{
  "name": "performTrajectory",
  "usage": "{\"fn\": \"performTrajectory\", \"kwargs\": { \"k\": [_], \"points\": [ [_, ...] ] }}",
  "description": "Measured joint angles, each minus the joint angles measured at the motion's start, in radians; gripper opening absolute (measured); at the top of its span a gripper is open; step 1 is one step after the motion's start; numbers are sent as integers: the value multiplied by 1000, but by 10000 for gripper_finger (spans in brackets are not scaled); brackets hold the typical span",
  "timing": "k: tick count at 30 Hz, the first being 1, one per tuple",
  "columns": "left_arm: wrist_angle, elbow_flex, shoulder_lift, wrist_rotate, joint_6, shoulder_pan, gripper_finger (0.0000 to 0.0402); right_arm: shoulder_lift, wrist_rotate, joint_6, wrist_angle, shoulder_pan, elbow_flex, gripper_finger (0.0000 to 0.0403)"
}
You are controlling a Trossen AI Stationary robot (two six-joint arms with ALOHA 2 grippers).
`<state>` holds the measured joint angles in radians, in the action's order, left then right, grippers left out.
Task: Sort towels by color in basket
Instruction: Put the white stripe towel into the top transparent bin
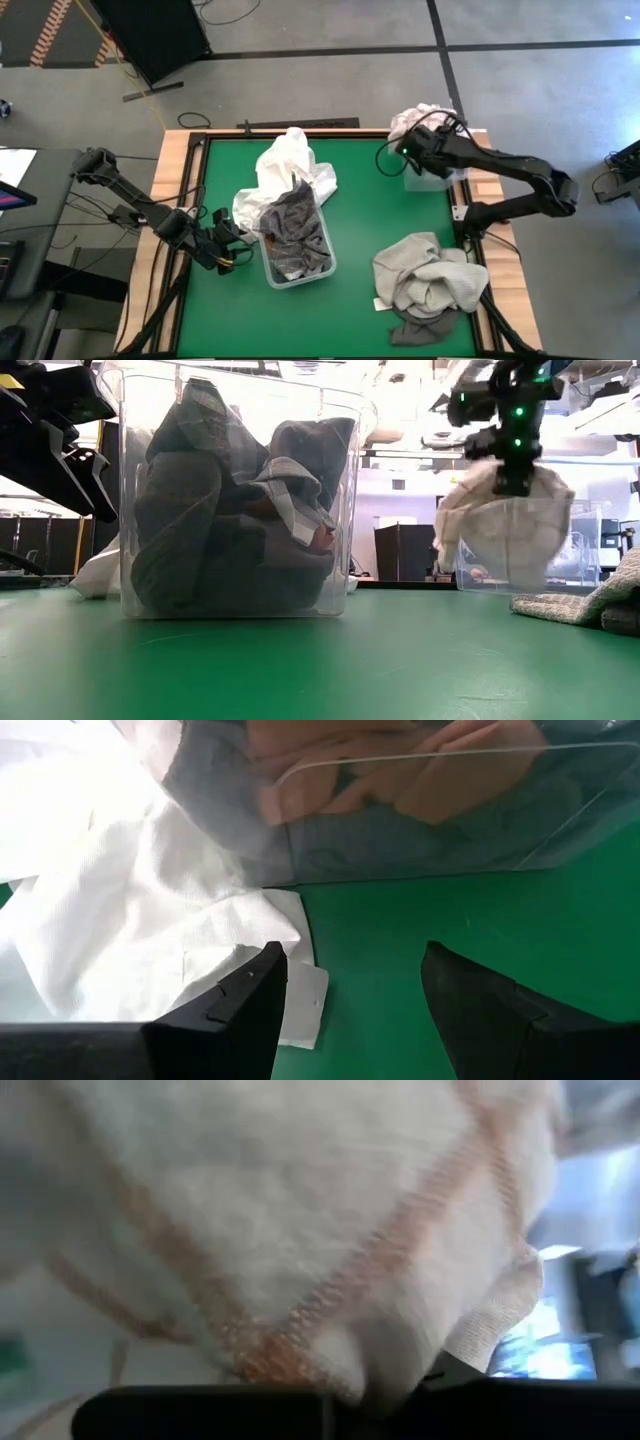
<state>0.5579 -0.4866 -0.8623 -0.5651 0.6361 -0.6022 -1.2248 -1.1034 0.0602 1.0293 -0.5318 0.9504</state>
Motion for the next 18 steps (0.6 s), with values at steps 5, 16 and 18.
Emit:
{"fn": "performTrajectory", "kwargs": {
  "k": [5,16,18],
  "points": [
    [0,0,0,-17,-1,0,221,-46,301,-31,30,-104,0,54],
    [-2,0,0,-21,2,0,221,-140,742,0,-53,-237,0,67],
    [1,0,0,-21,1,0,221,-143,823,1,-72,-234,0,67]
  ]
}}
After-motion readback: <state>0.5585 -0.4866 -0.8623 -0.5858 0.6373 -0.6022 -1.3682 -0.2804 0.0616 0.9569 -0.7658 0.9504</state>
